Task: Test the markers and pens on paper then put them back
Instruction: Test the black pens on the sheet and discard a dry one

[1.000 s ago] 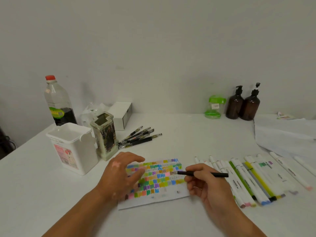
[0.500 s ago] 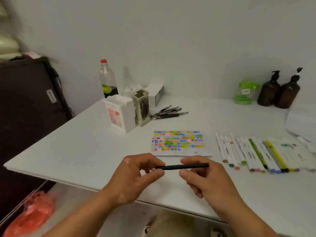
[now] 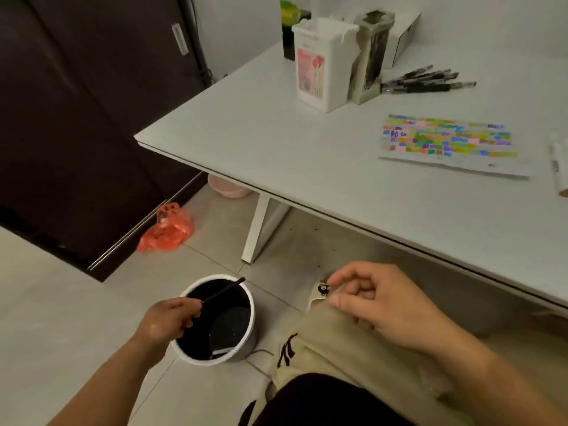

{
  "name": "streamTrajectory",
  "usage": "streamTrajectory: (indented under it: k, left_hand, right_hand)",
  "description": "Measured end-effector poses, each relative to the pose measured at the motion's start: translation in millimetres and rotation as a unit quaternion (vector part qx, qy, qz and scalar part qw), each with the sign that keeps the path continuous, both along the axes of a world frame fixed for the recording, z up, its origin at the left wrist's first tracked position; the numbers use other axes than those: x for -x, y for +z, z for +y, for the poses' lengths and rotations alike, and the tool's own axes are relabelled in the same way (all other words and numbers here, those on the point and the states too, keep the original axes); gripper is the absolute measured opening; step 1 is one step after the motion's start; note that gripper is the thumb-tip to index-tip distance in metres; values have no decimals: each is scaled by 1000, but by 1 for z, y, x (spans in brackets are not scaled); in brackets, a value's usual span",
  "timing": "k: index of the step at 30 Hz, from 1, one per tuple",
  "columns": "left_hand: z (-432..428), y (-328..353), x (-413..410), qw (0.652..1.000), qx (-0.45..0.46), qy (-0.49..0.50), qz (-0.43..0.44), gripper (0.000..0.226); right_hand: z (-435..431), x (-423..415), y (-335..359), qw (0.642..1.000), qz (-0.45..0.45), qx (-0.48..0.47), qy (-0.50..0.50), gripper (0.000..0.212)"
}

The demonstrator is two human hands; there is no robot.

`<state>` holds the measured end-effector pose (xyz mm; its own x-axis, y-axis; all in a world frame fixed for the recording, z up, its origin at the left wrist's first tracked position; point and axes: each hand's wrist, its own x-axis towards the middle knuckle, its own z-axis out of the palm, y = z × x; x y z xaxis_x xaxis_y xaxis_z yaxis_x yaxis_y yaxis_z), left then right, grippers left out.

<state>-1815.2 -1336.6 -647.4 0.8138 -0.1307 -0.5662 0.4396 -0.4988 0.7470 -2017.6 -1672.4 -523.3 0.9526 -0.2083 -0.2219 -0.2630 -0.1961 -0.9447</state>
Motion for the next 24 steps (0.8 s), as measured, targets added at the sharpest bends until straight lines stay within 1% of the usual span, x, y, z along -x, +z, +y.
streamTrajectory:
  k: [2,3,5,7,9,11,12,14,15,17,18,19,21,22,24]
  left_hand:
    - [13,-45,7,991,-35,98,85,10]
    - [18,-64,10,984,-53,129,110,12]
    - [21,-97,14,974,-106,154,128,17]
    - [21,-122,14,964,-175,153,126,21]
    - [18,-142,11,954,-246,117,122,23]
    - [15,-158,10,940,-318,32,118,24]
    - [13,-163,9,926,-359,-27,115,23]
    - [9,-166,8,884,-434,-148,92,20]
    - [8,-166,7,875,-447,-172,75,20]
    - [5,-159,5,873,-443,-195,57,20]
    - [2,-153,4,880,-425,-204,53,20]
    - [-2,-146,2,897,-395,-193,45,19]
    - [-16,-124,3,951,-282,-122,38,19]
    - [-26,-108,4,970,-224,-94,29,19]
    - [-47,-70,5,987,-135,-92,-7,13]
  right_hand:
    - [3,-13,-16,1000,25,-9,1,13]
    - [4,-18,-23,999,36,-11,-1,12]
    - [3,-26,-35,999,52,-12,-6,10]
    - [2,-30,-44,997,67,-20,-15,10]
    - [-1,-32,-52,996,78,-35,-27,9]
    - [-5,-32,-58,995,87,-38,-38,8]
    - [-7,-33,-61,994,90,-38,-44,8]
    - [-12,-34,-64,994,91,-35,-53,8]
    - [-14,-34,-65,994,91,-32,-55,8]
    - [-16,-36,-66,994,91,-28,-54,7]
    - [-17,-36,-66,994,89,-27,-54,7]
    - [-17,-36,-66,995,85,-24,-54,6]
    - [-16,-37,-62,996,78,2,-51,7]
    - [-14,-37,-58,996,75,27,-47,7]
    - [-10,-35,-46,994,59,80,-34,8]
